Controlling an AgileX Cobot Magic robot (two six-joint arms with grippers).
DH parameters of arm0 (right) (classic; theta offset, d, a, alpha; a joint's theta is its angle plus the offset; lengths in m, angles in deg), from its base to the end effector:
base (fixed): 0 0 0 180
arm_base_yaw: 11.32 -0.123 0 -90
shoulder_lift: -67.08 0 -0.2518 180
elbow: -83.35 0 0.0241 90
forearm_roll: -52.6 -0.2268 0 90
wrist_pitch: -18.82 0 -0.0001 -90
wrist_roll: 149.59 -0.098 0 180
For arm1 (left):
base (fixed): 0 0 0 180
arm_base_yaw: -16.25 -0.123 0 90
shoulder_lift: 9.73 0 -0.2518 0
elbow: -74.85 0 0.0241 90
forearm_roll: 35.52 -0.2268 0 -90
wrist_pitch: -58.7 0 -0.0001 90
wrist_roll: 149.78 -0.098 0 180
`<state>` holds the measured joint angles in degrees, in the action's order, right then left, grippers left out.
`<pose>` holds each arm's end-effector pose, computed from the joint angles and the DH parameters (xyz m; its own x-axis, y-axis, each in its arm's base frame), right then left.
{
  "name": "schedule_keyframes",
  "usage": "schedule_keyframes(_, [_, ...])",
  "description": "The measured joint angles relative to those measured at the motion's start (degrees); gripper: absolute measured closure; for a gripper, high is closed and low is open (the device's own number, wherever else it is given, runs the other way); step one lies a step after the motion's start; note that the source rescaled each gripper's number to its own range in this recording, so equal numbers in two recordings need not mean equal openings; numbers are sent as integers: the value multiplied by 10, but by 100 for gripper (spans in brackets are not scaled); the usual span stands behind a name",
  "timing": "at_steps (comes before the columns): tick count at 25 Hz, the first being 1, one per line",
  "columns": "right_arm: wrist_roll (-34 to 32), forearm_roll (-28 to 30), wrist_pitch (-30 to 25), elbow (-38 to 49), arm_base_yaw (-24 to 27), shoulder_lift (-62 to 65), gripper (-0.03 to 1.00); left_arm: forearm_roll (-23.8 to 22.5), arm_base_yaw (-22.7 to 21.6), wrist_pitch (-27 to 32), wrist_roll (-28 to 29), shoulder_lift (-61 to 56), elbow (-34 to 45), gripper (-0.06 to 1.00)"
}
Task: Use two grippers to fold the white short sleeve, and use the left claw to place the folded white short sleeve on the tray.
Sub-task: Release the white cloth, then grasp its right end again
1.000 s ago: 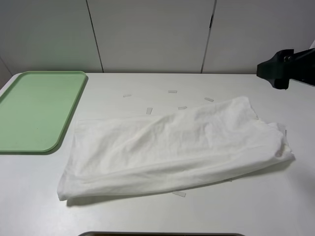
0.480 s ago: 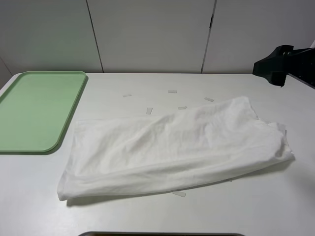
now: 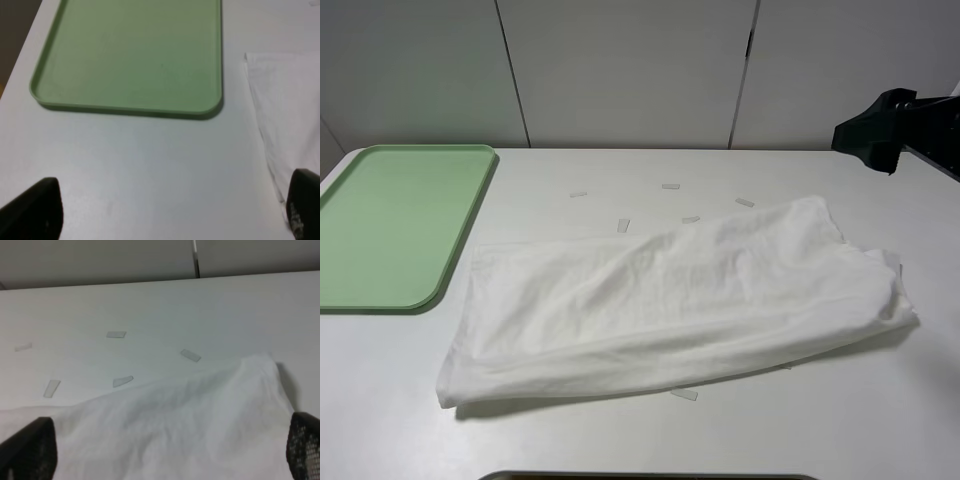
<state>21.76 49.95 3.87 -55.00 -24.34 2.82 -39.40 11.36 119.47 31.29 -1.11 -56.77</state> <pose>0.1941 0.0461 0.2605 -0.5357 0.0756 -0.8410 -0.1336 0.9758 0.1729 0.0141 0.0070 0.2589 -0.4653 -0.0253 -0.8848 -0.1305 0.9906 0.0402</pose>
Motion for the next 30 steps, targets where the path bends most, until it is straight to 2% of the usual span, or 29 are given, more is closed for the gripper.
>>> schedule_keyframes(9, [0, -4, -7, 0, 0, 0, -3, -1, 0, 0, 0, 0, 0, 6])
schedule_keyframes(21, [77, -4, -18, -1, 1, -36, -3, -1, 0, 0, 0, 0, 0, 6])
schedule_keyframes(30, [80, -23, -33, -93, 81, -172, -3, -1, 0, 0, 0, 0, 0, 6])
